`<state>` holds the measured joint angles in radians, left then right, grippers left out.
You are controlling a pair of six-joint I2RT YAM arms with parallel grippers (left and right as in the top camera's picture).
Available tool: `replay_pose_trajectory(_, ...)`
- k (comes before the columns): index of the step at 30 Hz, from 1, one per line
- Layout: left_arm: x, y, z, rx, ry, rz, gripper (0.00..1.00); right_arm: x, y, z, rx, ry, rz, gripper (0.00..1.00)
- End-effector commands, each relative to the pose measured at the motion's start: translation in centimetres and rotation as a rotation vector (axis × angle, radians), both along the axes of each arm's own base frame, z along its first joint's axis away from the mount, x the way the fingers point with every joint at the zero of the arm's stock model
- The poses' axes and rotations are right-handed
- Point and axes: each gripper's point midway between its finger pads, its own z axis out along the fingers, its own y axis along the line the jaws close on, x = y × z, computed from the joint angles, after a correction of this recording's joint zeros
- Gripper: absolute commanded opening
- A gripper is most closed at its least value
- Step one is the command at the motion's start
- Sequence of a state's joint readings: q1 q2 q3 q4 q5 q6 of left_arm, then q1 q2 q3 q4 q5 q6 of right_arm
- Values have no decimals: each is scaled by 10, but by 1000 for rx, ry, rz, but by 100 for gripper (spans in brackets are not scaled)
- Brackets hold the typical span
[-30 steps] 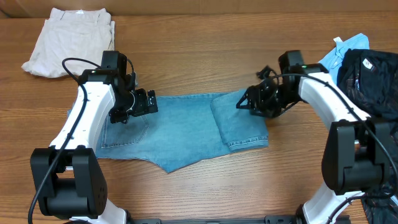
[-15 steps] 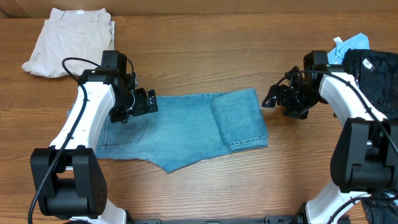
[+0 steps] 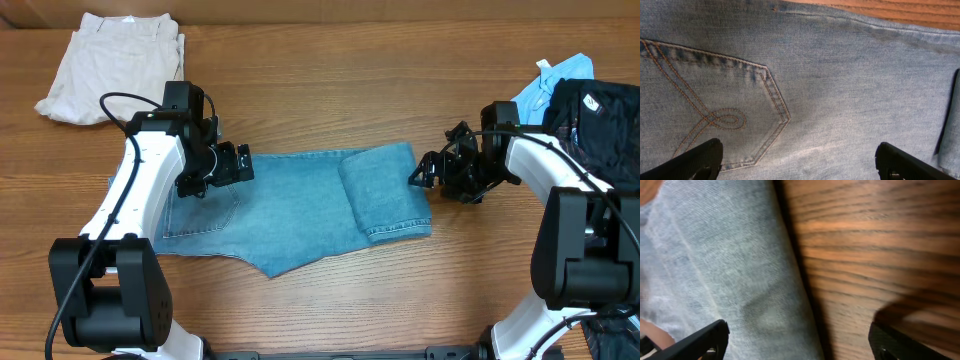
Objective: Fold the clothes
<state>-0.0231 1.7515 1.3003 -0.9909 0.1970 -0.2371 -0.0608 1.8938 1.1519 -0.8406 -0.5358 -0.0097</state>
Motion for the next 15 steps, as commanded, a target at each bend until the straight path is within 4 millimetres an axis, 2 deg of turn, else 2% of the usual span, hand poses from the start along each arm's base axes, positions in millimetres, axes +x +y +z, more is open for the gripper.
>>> replay_pose_trajectory(1,-2,-2,0,-6,0,-1,100,-8,12,3,77,-16,23,94)
replay_pose_trajectory(5,-2,-2,0,-6,0,-1,100,-14,19,-4,126,-25,24,93)
replay_pose_trajectory(11,-1,-2,1,-6,-1,-1,100,-27,29,-10,196,-12,22,81)
replay_pose_trajectory(15,-2,-2,0,-6,0,-1,100,-30,31,-12,207,-5,19,61)
